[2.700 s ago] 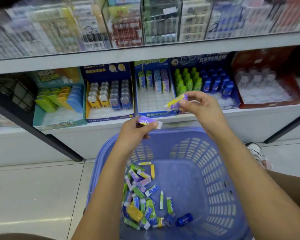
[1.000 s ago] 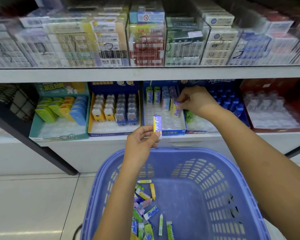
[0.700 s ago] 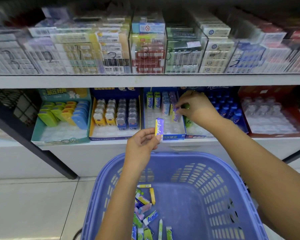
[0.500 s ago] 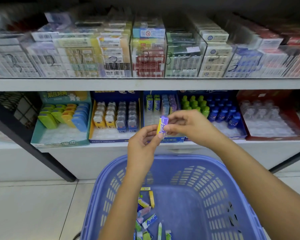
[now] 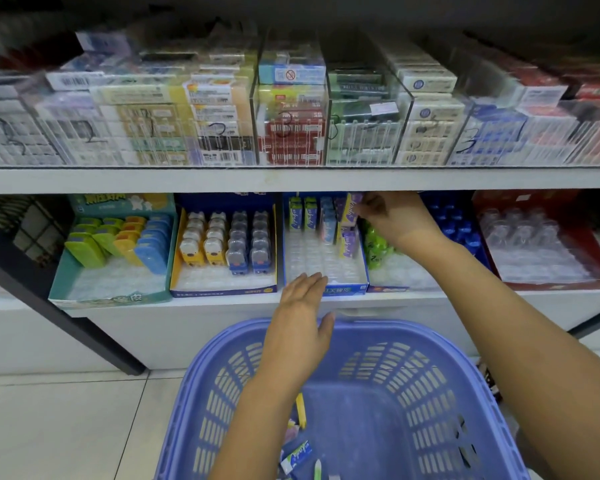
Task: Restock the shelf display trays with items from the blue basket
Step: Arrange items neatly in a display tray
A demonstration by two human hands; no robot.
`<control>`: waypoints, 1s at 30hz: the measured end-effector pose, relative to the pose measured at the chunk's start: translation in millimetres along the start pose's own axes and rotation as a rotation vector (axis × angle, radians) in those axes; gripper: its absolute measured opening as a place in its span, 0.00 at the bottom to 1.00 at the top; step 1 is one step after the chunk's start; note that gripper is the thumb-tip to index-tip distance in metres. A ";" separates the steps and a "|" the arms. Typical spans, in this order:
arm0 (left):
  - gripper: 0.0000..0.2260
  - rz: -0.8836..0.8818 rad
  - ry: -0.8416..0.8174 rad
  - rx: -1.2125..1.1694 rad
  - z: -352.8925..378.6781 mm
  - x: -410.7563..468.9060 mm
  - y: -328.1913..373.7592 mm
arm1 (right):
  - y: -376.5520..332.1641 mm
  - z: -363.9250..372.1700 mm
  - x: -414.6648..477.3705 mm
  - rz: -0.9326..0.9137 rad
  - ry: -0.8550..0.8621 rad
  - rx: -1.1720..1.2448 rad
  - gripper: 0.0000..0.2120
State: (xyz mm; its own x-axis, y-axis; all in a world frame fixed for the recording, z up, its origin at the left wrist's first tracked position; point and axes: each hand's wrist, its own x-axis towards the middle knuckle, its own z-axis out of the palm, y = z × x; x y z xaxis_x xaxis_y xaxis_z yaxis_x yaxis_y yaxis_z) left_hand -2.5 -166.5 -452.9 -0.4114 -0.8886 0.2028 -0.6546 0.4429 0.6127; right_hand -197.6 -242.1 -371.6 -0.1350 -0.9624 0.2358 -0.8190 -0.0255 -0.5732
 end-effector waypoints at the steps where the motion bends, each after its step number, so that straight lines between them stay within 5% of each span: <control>1: 0.24 -0.004 -0.003 -0.002 -0.1 0.5 -0.6 | -0.3 -0.3 1.2 -0.005 0.002 0.027 0.08; 14: 0.24 -0.011 -0.028 -0.031 -2.4 0.6 -1.0 | 7.6 -3.7 7.0 0.045 -0.201 0.059 0.06; 19: 0.24 -0.008 -0.036 -0.026 -1.5 1.5 -3.1 | 3.0 -8.7 12.5 0.009 -0.314 -0.105 0.04; 30: 0.23 0.006 -0.087 -0.110 -13.2 -2.6 -2.9 | -10.3 -4.6 20.4 0.088 -0.384 -0.151 0.11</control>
State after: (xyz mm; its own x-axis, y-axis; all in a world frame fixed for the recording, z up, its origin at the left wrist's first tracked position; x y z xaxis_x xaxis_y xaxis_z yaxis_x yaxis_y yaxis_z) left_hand 8.8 -167.1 -445.0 -0.4714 -0.8704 0.1422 -0.5803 0.4276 0.6931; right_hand -194.5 -260.2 -357.2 -0.0136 -0.9907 -0.1351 -0.8902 0.0735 -0.4496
